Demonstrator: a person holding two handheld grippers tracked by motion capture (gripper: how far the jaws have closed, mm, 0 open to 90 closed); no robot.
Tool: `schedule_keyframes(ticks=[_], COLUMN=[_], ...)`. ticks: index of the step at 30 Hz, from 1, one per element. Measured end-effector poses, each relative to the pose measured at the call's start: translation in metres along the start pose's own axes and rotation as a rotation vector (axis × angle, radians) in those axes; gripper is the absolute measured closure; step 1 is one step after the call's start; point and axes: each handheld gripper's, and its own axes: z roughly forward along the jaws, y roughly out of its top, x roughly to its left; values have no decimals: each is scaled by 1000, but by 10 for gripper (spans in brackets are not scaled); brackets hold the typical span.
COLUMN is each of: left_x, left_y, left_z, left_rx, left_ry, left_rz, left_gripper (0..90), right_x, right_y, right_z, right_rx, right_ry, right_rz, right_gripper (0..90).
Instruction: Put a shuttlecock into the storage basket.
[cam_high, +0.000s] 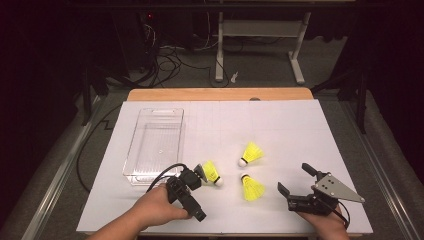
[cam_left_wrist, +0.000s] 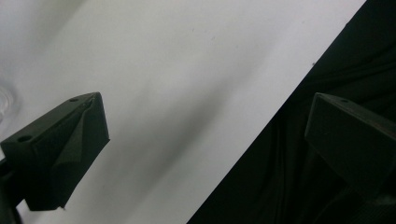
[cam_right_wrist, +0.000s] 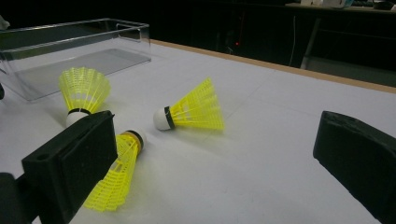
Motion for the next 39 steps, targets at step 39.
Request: schedule_keyframes(ticks=[39], left_x=[26], left_y=[59], left_z=[-46], left_rx=[-70], left_ry=[36], left_rz=[-16], left_gripper=[245], right_x=[-1], right_y=[1], right_z=[0], right_rx=[-5], right_ry=[3], right_rz=[3], right_gripper=[5])
